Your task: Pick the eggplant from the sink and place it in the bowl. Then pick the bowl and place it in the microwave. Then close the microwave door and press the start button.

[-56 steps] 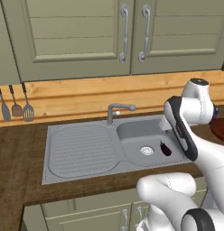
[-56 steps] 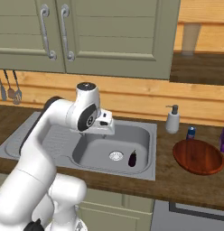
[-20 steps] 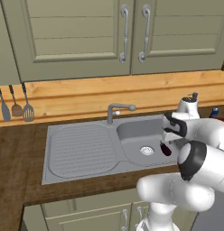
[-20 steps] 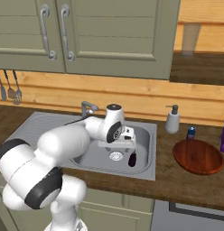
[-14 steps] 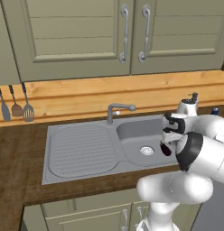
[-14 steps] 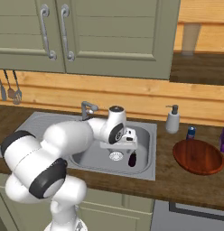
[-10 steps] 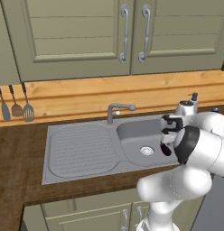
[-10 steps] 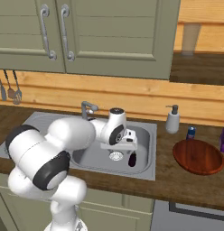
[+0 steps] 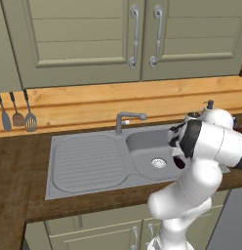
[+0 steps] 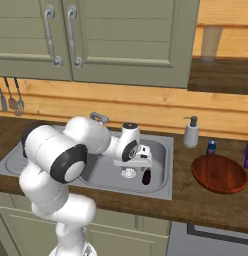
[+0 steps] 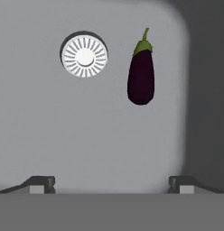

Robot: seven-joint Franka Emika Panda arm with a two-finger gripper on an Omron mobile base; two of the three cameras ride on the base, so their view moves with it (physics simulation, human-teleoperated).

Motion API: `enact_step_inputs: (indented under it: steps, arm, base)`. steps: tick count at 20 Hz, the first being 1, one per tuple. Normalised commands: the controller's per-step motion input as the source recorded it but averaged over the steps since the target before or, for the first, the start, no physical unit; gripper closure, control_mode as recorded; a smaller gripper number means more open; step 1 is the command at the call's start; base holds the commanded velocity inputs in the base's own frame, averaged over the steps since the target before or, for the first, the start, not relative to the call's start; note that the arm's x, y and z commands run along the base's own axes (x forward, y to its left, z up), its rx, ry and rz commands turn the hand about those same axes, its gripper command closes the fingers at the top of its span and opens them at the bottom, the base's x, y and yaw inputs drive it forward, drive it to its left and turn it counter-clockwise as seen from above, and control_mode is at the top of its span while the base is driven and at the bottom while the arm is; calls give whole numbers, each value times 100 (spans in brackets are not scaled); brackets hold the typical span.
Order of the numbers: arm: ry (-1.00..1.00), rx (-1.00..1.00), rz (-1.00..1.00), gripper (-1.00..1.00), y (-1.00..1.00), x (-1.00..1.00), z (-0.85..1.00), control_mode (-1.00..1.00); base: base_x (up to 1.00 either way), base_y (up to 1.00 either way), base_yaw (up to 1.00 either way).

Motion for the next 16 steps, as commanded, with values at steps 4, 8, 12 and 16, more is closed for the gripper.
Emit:
enact_step_inputs:
  steps: [4,8,12,16]
  arm:
    - [0,0,0,-100,-17,34,-22,-100]
    - [0,0,0,-100,-18,27,-21,-100]
    - [0,0,0,-100,-19,23,-24,-100]
    - [0,0,0,-100,-8,24,-30,-100]
  base:
    - [0,0,0]
    - [0,0,0]
    - [0,0,0]
    - [0,0,0]
